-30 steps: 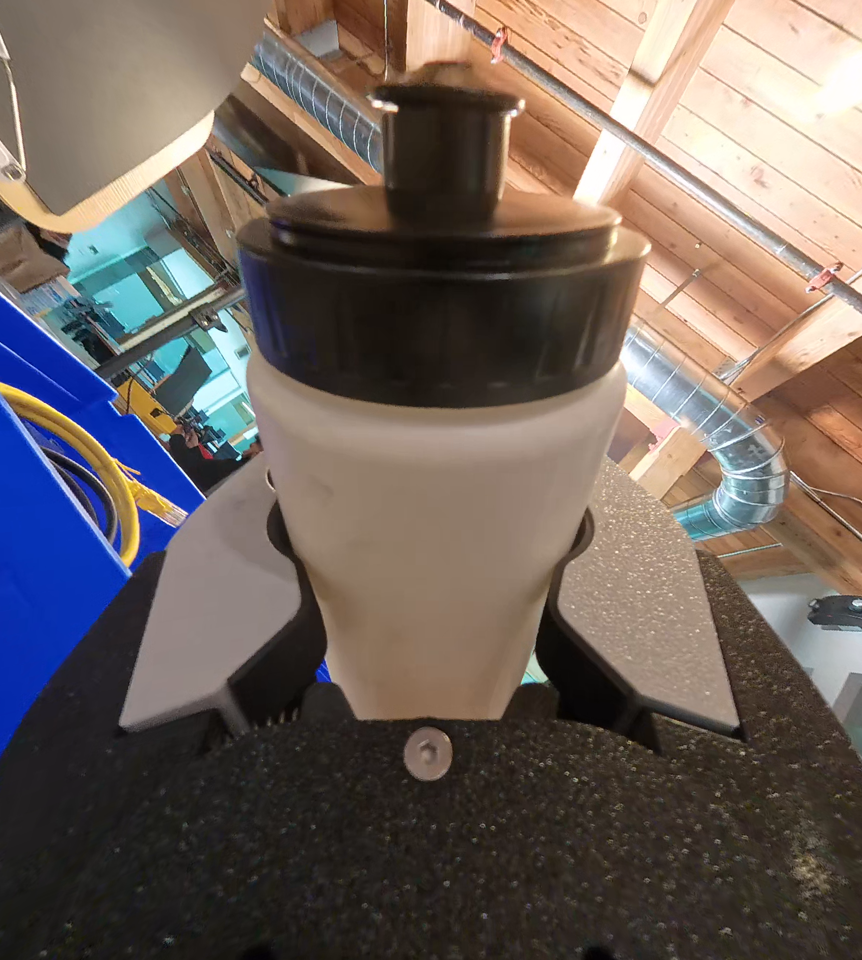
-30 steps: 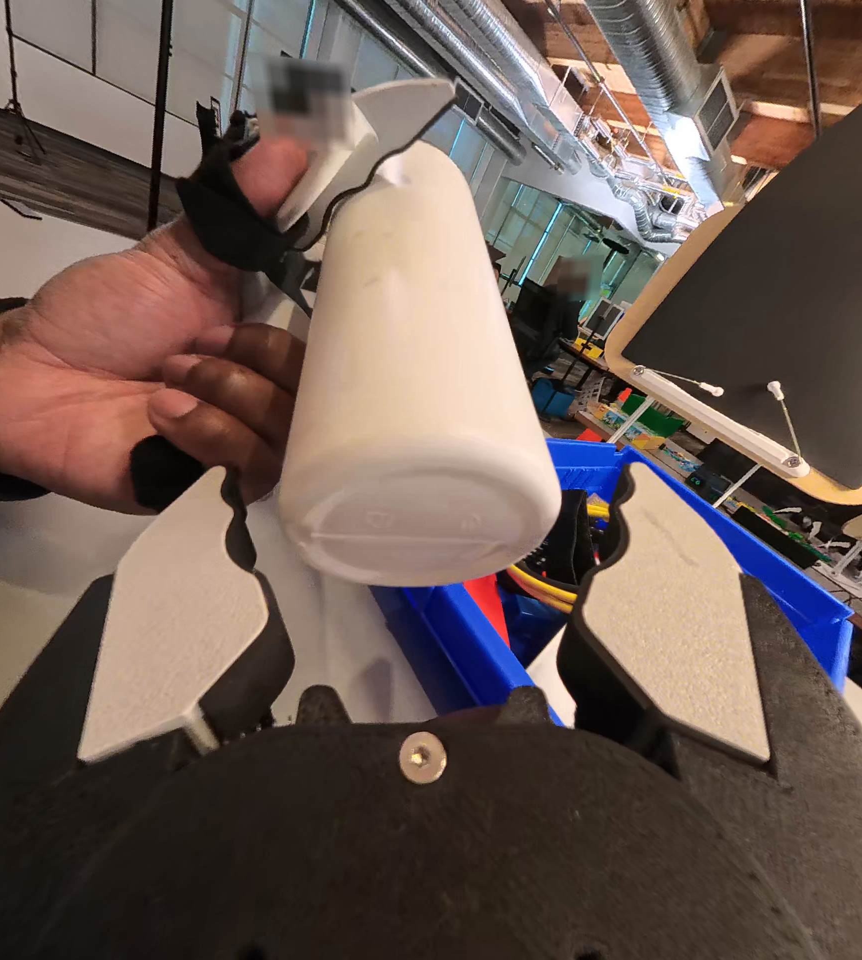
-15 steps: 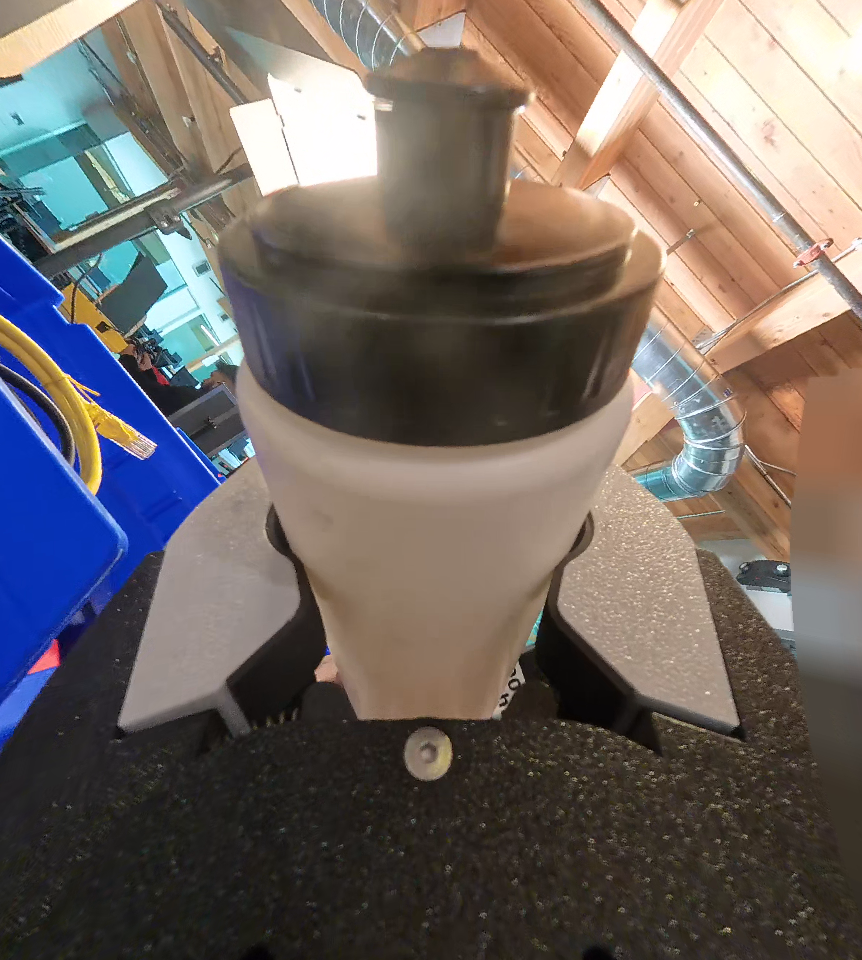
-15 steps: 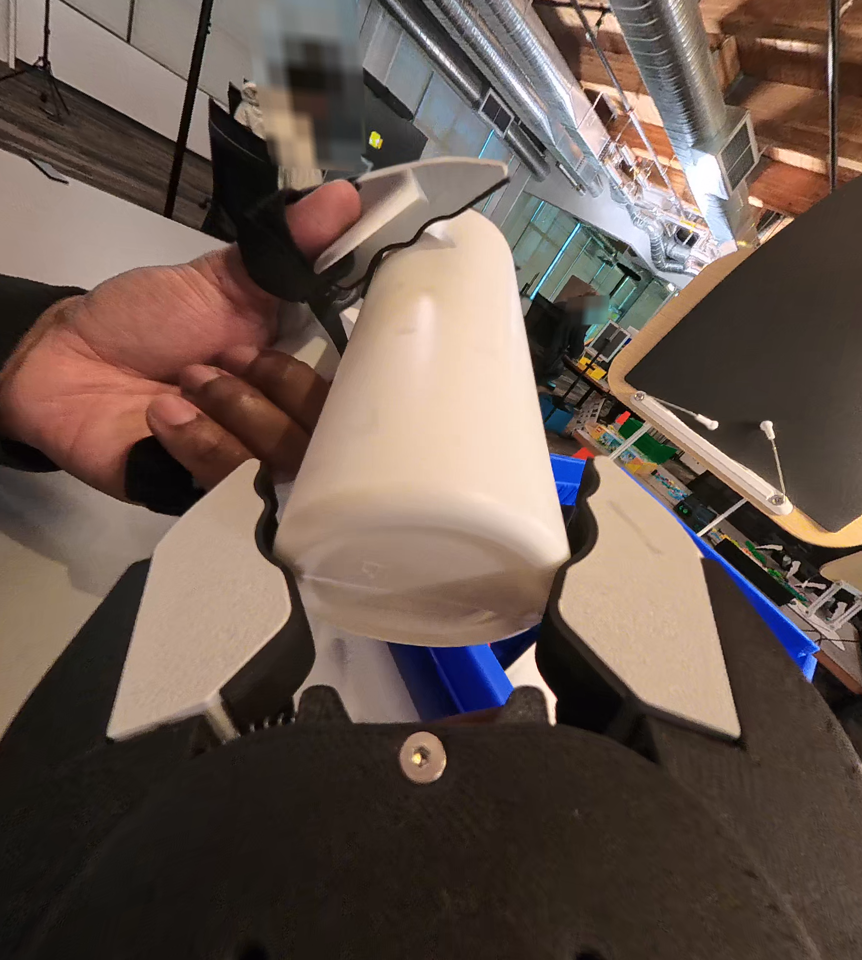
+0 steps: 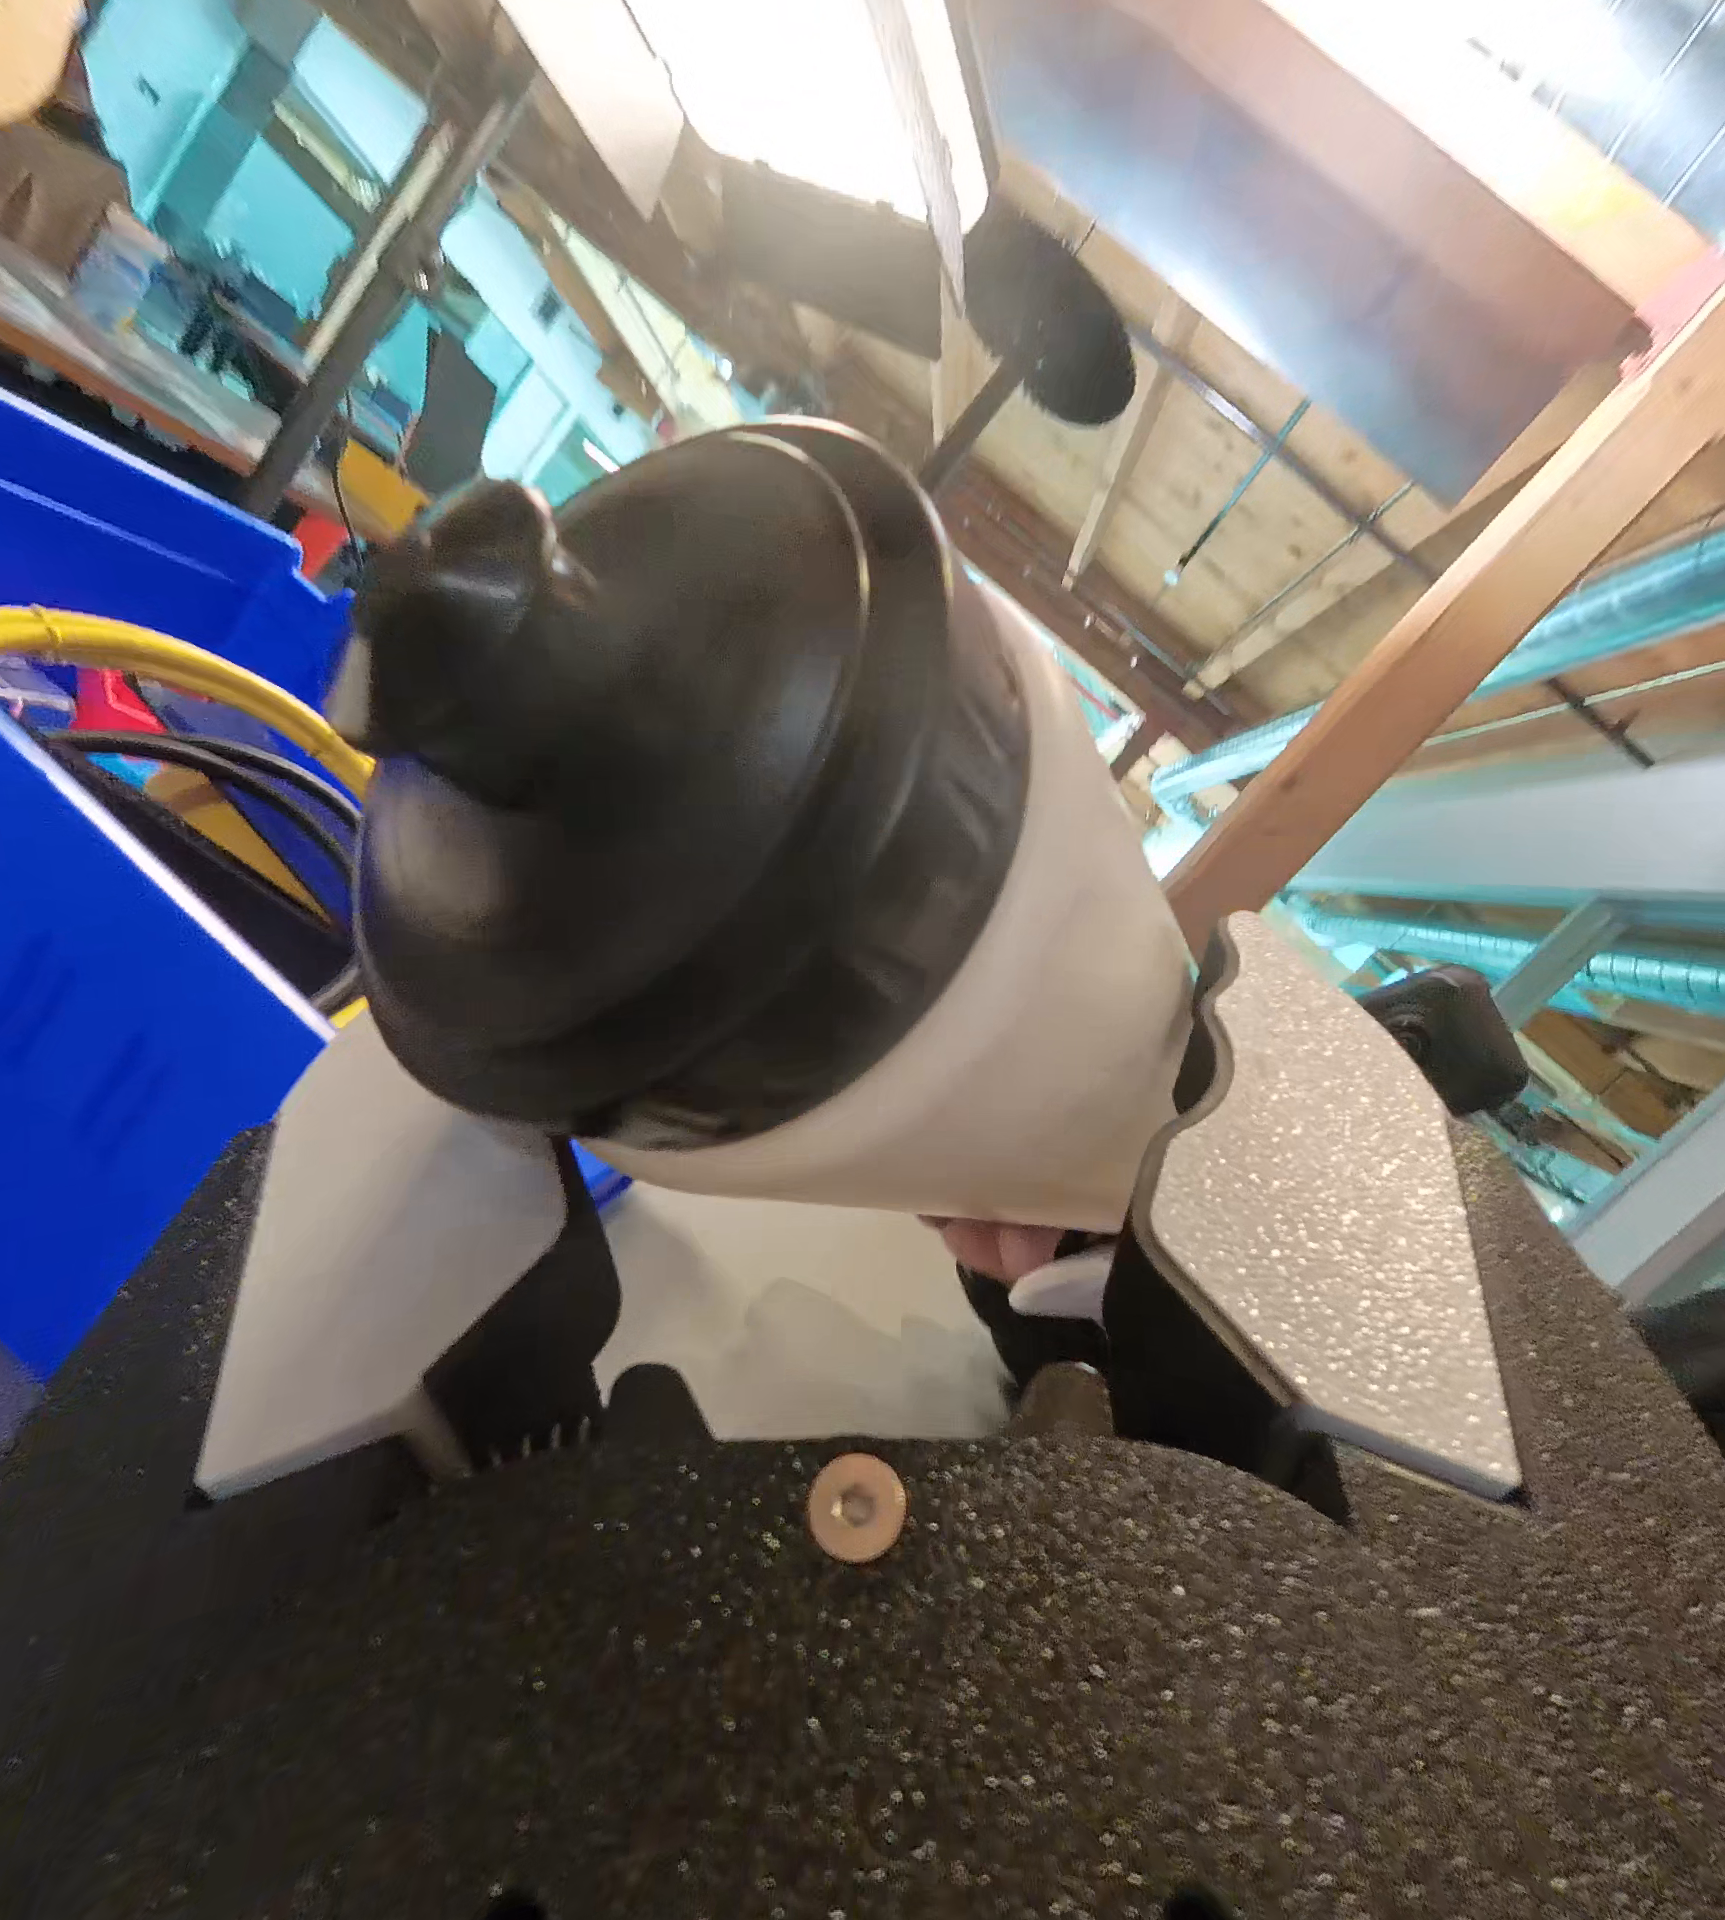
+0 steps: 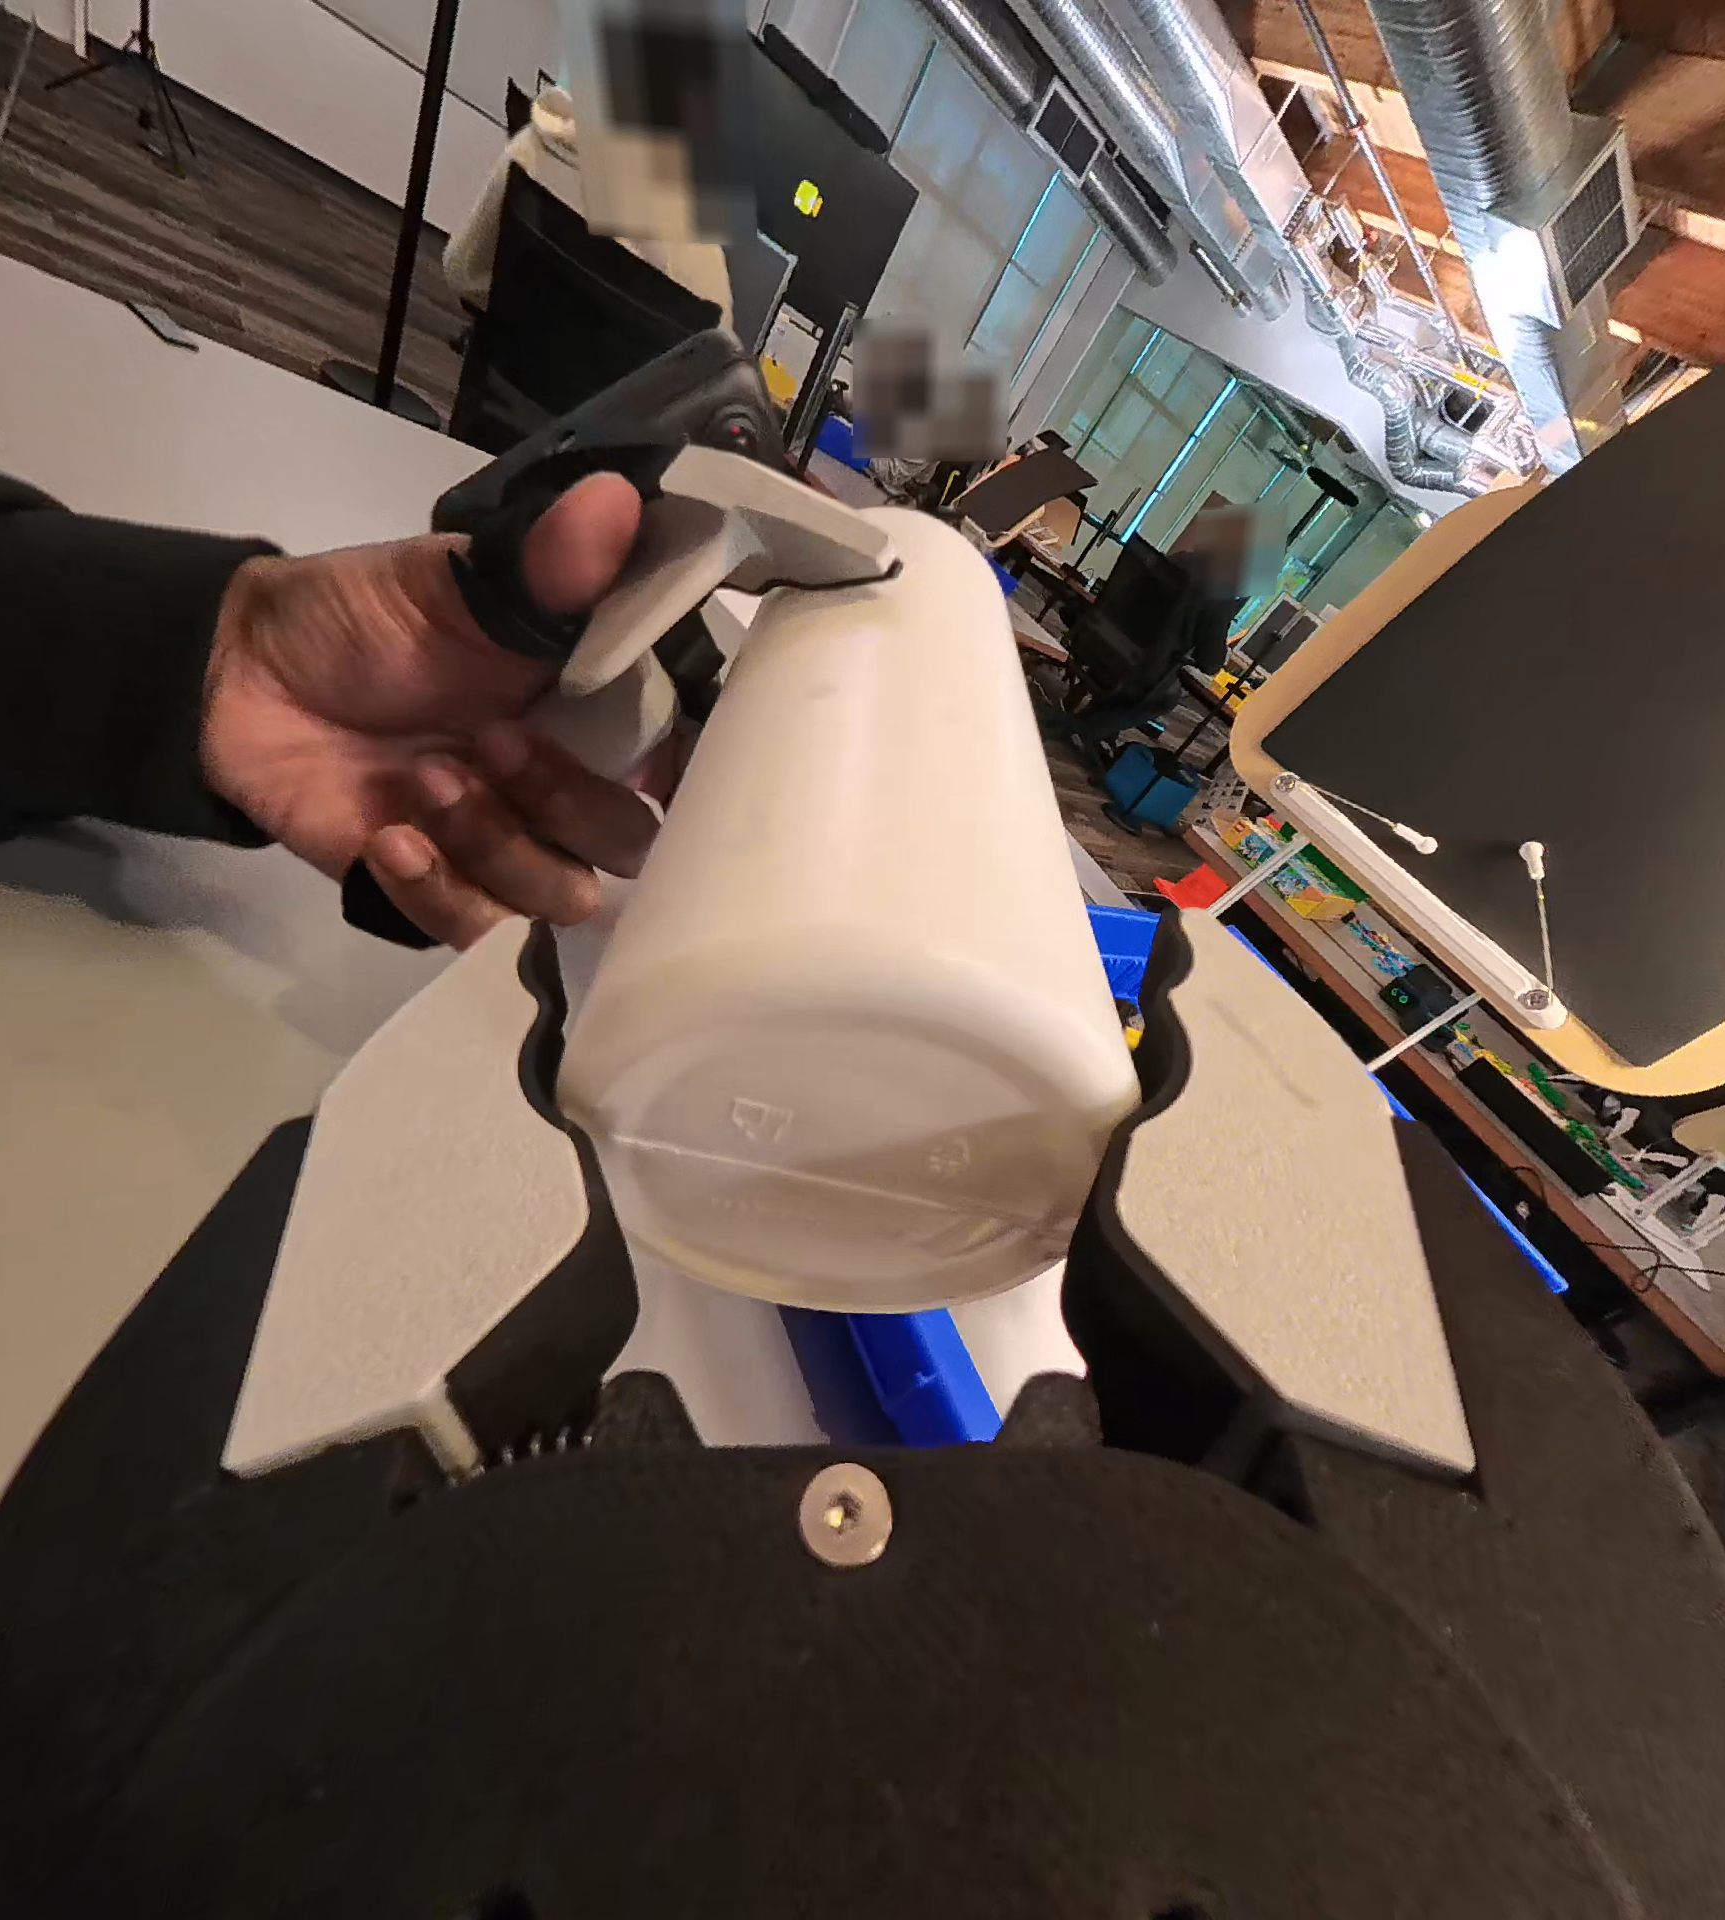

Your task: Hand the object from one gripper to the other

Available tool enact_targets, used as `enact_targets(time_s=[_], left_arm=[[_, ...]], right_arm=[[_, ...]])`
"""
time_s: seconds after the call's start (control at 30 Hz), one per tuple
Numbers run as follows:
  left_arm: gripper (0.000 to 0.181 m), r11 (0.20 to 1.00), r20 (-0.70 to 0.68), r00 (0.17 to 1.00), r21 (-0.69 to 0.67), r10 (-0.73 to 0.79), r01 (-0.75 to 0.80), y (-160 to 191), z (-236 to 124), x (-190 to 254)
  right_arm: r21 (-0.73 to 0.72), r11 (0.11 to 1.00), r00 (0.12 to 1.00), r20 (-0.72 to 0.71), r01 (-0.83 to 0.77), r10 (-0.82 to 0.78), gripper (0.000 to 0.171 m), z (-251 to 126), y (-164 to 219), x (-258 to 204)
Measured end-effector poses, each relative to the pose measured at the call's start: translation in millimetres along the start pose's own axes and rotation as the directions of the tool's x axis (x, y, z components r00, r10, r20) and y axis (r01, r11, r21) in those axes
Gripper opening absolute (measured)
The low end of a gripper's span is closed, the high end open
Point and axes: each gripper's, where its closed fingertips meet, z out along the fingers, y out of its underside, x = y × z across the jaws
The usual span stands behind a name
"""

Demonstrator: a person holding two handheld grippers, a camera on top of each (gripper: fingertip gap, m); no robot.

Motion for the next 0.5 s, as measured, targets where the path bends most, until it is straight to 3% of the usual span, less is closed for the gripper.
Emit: enact_targets(time_s=[0.23, 0.5], left_arm=[[0.121, 0.987, -0.049, 0.999, -0.161, -0.003, -0.005, 14.2, -8.6, 3.3], [0.119, 0.977, -0.071, 0.996, -0.204, 0.051, -0.065, 13.7, -21.2, -3.0]], right_arm=[[-0.010, 0.995, 0.995, 0.012, 0.104, -0.103, 0.107, -5.6, -6.0, -4.6], [-0.013, 0.963, 0.962, 0.038, 0.270, -0.270, 0.107, -12.4, -18.2, -7.2]])
